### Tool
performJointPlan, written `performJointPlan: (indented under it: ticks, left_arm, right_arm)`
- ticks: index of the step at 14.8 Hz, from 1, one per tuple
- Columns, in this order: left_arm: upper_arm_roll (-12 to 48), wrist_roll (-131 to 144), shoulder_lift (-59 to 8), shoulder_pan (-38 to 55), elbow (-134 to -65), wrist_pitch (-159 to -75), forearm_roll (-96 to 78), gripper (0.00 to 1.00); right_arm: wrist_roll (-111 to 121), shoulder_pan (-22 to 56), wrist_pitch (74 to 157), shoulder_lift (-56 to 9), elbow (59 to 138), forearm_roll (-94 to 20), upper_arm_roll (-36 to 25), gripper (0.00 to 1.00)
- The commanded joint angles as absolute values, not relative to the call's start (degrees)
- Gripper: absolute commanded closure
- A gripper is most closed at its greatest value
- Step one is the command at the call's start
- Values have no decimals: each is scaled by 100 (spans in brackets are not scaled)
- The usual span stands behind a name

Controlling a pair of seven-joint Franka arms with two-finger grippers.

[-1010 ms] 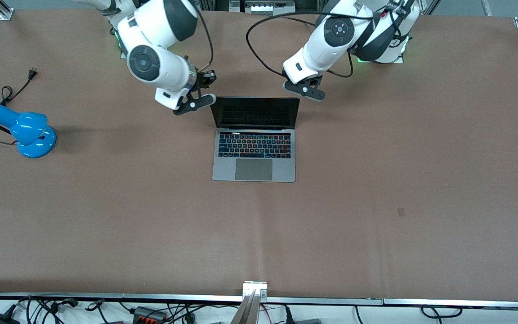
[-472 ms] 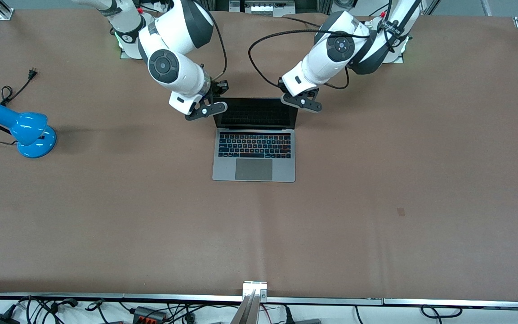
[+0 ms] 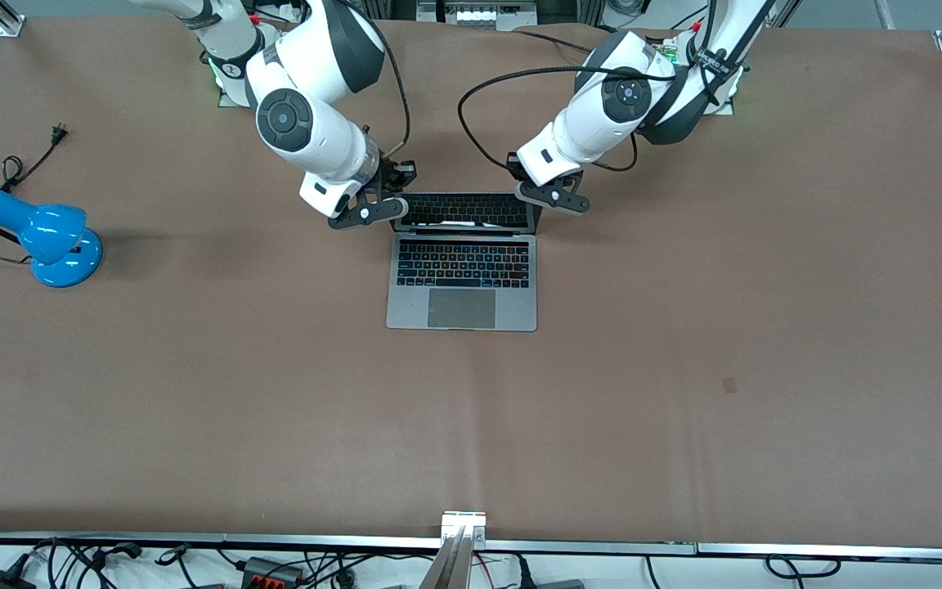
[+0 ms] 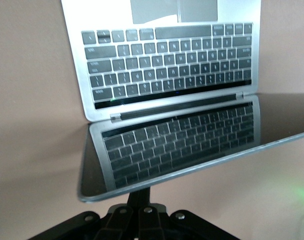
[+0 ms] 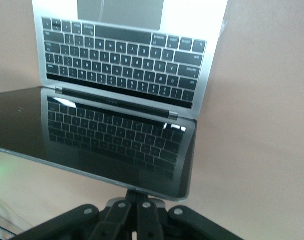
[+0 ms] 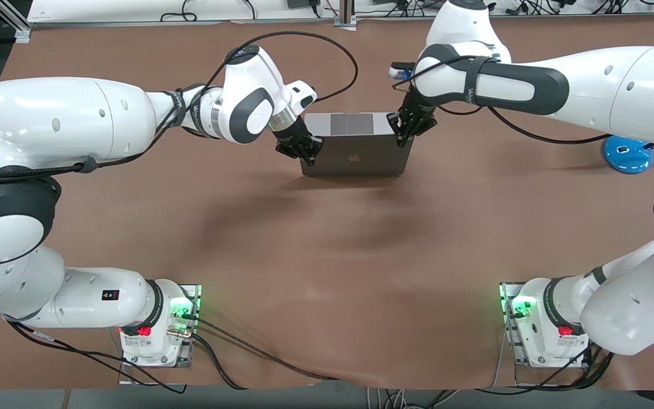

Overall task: Close laptop with both arms from behind
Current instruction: 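Push the screen down with both grippers onto the keyboard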

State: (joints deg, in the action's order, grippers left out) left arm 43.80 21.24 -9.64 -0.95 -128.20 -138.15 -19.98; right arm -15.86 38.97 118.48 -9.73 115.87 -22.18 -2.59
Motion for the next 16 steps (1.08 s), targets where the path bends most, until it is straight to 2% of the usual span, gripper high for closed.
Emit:
performJointPlan:
  ticks: [1,10,16]
  left_arm:
    - [4281,2469,-1554,-114,-12341,-13834,-1435,100]
    - [3956,2856,-2460,-62,-11497,-13834,-633,100]
    - [3815,2891,-2987,-35,-11101,-13834,-186,100]
  right_arm:
    - [-1661,3788,11874,-1090,11373,-2241,-246,100]
    - [-1670,3762,12506,-1388,11338,-2136,-246,100]
    - [-1661,3700,12612,-1748,10943,-2127,-272,100]
